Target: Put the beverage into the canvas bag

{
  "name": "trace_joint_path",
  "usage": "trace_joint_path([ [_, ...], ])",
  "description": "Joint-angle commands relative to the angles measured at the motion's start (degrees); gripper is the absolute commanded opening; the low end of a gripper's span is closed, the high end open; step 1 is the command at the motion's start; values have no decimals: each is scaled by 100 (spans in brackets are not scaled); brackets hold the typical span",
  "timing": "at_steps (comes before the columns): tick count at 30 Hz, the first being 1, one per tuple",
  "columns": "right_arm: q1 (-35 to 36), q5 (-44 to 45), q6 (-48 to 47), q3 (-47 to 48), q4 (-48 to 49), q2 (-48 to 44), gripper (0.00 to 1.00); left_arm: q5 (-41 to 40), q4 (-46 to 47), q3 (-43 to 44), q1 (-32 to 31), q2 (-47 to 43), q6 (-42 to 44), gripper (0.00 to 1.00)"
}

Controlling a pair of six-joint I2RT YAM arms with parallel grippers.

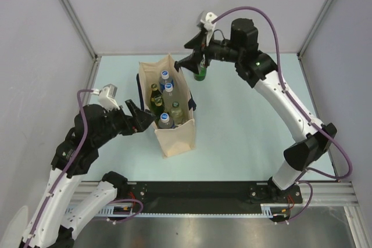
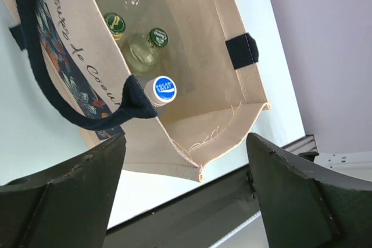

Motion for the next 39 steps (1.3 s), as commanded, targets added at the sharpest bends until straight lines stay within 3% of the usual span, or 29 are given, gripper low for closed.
trace_joint_path([
  [1, -621, 616, 1064, 3, 486, 363, 78, -356, 201, 83, 28, -188, 237, 92],
  [6, -939, 1423, 1346, 38, 627, 854, 82, -726, 201, -93, 28, -425, 167, 95],
  [12, -1000, 2707, 1680, 459, 390, 1575, 100, -1051, 184, -260, 28, -557, 52, 97],
  [23, -1185, 3034, 1522, 1312, 337, 3077, 100, -1332, 122, -505, 28, -619, -176, 99],
  [36, -1177, 2726, 1206, 2042, 214, 3887, 78, -1350, 140, -488, 28, -408, -440, 100],
  [39, -1150, 2700, 1031, 2173, 240, 4037, 69, -1315, 157, -453, 28, -346, -484, 100],
])
